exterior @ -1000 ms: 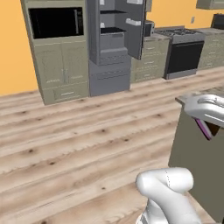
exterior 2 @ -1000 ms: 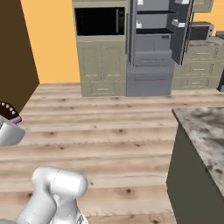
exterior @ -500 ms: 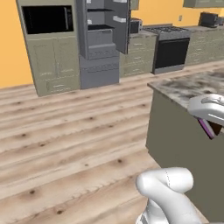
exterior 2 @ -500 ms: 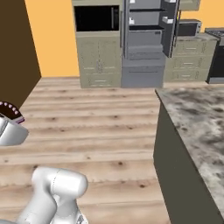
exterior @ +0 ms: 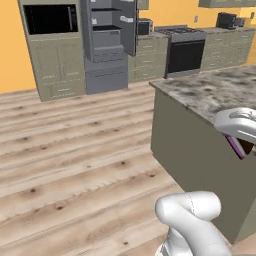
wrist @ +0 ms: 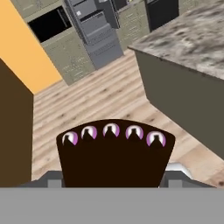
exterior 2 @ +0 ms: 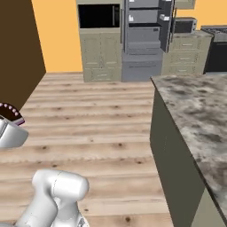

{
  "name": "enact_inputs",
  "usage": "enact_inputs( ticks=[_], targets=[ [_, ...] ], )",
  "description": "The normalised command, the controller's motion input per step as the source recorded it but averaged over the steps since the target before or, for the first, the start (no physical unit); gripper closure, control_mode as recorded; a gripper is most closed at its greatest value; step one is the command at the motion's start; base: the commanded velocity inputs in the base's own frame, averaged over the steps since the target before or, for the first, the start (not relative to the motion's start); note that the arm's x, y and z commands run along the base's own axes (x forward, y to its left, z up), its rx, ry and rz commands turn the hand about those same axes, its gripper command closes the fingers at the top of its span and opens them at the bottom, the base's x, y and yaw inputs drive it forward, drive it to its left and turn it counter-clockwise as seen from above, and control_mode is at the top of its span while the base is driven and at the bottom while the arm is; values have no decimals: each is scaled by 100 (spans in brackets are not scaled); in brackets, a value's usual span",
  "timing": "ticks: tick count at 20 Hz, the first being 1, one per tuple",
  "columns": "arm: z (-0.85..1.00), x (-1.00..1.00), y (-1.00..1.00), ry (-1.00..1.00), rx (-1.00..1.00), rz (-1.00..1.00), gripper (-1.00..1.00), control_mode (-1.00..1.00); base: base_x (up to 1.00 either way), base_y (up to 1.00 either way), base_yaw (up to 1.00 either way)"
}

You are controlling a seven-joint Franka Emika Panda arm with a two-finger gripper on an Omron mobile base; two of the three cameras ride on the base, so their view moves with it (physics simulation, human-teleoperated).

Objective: Take the cake and cupcake from the fridge and place them on the empty tray on the dining counter.

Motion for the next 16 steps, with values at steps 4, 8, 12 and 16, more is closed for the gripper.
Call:
enact_inputs(
  ticks=[4, 8, 12, 16],
  targets=[
    [0, 0, 0, 0, 0, 0, 100, 100, -100, -2, 0],
    [0, 0, 0, 0, 0, 0, 100, 100, -100, 0, 0],
    [0, 0, 0, 0, 0, 0, 100, 100, -100, 0, 0],
    [0, 0, 0, 0, 0, 0, 100, 100, -100, 10, 0]
  ],
)
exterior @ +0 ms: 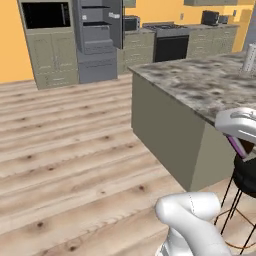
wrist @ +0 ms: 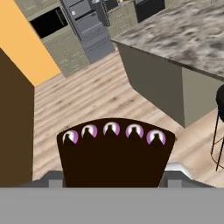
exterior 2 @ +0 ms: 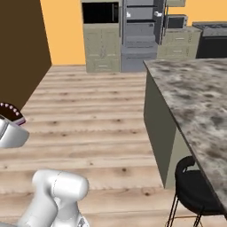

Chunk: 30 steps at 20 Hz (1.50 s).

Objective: Take the cake and cupcake from the fridge and place them on the empty tray on the dining counter.

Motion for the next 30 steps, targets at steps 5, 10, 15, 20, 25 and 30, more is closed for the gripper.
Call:
enact_inputs(
  ticks=[5, 10, 15, 20, 25, 30],
  targets=[
    [0, 0, 0, 0, 0, 0, 100, 100, -100, 22, 0],
    [0, 0, 0, 0, 0, 0, 100, 100, -100, 12, 0],
    [0, 0, 0, 0, 0, 0, 100, 100, -100, 0, 0],
    [0, 0, 0, 0, 0, 0, 100, 100, -100, 0, 4],
    [0, 0, 0, 0, 0, 0, 100, 100, -100, 0, 5],
    [0, 0, 0, 0, 0, 0, 100, 100, -100, -3, 1]
  ],
)
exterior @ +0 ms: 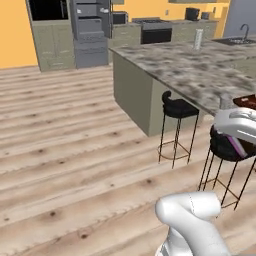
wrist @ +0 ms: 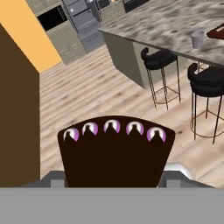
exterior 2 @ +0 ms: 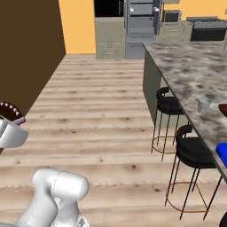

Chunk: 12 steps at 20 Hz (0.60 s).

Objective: Take the cake and cupcake from the fridge and place them on the empty tray on the dining counter.

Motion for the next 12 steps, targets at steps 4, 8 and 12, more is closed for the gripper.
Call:
enact_inputs(
  ticks=[4, 8, 12],
  targets=[
    [0, 0, 0, 0, 0, 0, 100, 100, -100, 0, 0],
    [0, 0, 0, 0, 0, 0, 100, 100, -100, 0, 0],
    [0, 0, 0, 0, 0, 0, 100, 100, -100, 0, 0]
  ],
)
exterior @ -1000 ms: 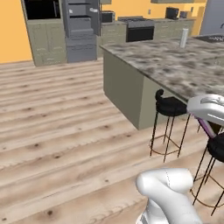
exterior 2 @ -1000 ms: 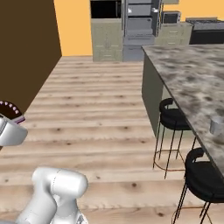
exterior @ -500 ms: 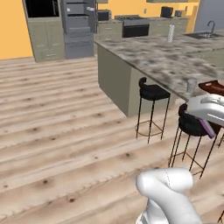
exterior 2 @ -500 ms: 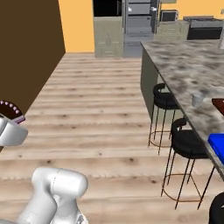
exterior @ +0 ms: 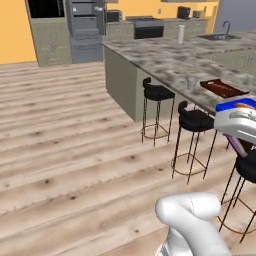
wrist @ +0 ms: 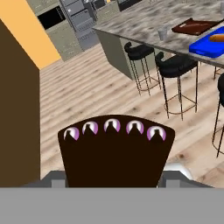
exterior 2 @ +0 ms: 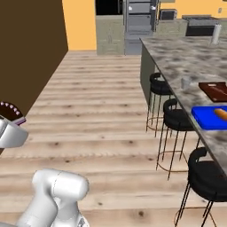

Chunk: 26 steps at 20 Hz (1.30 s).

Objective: Take the cake and cupcake from the fridge and place them on the empty tray on the dining counter.

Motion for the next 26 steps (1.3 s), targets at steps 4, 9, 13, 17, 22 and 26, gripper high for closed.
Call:
enact_inputs(
  ticks=[4, 9, 13, 17, 22, 26],
  targets=[
    [0, 0, 0, 0, 0, 0, 100, 100, -100, 0, 0],
    [0, 0, 0, 0, 0, 0, 100, 100, -100, -2, 0],
    [0, 0, 0, 0, 0, 0, 100, 100, -100, -38, 0],
    [0, 0, 0, 0, 0, 0, 100, 100, -100, -41, 0],
    [0, 0, 0, 0, 0, 0, 100, 100, -47, -100, 14],
    [0, 0, 0, 0, 0, 0, 100, 100, -1, -100, 4]
  ],
)
